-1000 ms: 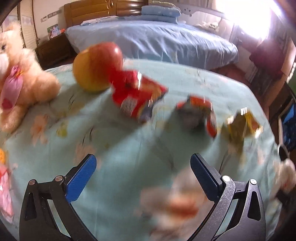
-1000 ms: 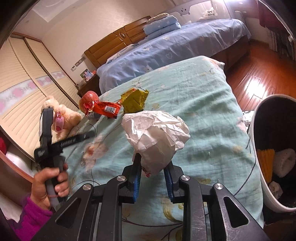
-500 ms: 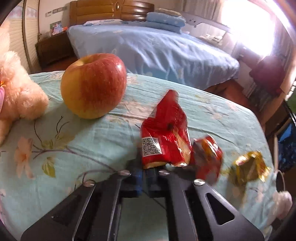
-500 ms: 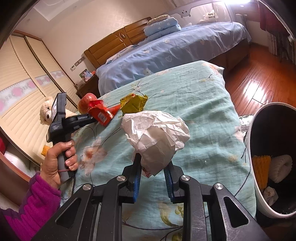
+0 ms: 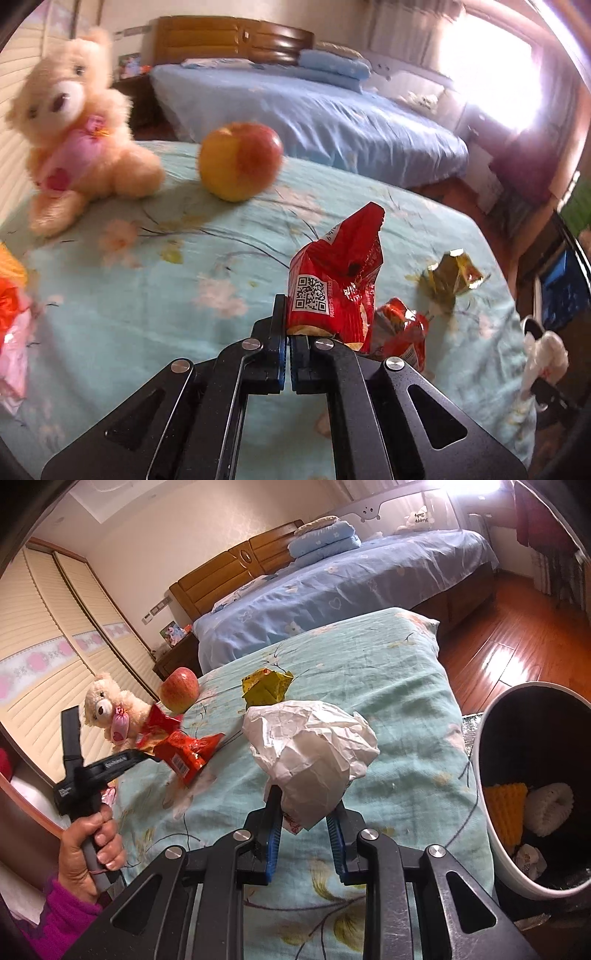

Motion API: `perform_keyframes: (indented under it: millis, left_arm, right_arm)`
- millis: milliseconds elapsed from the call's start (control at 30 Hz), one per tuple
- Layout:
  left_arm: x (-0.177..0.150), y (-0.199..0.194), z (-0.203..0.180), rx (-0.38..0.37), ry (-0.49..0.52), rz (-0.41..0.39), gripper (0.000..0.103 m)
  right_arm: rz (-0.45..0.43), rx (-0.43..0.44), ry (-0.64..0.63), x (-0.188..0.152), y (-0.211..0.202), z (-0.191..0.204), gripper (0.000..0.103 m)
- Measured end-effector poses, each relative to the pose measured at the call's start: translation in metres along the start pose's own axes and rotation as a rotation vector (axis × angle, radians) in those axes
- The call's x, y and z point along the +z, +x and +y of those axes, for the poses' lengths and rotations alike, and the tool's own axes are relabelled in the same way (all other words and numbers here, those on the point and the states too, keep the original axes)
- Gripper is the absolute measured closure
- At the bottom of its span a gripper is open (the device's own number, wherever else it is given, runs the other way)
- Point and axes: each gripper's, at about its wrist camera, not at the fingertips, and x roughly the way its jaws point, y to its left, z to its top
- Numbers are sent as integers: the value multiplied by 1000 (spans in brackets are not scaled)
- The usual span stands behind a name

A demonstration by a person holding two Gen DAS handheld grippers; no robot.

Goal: Collect trash

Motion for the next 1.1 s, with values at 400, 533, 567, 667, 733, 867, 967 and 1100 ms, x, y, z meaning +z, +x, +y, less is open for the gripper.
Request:
perform_keyframes:
  millis: [400,533,567,667,733,867,967,1100]
  left_arm:
    - [-24,-51,-41,-155,88,-3,102]
    - [-30,-64,-67,-229,123,4,102]
    - [-32,-66,-76,-245,137,5,102]
    - [-39,-65,-102,-281,183,25,102]
    - [-47,-61,-121,-307,213,50,102]
    - [-58,-49,-151,-341,262,92,102]
    - [-67,-42,-173,-361,295,118,102]
    - [-74,-32,-200,-385,333,154,102]
  right_arm:
    - [-29,-20,-3,-12,-26,-6,79]
    - [-36,-43,-2,-14,-36,-14,80]
    - [-39,-50,-1,-15,-39,-17,80]
    - [-45,-62,10,-17,-45,-25,80]
    - [-46,-74,16,-18,-47,-31,80]
    - [-43,-93,30,-22,-52,-41,80]
    - [-42,-111,39,-24,-55,-50,80]
    - [-44,-142,51,-24,-60,-64,80]
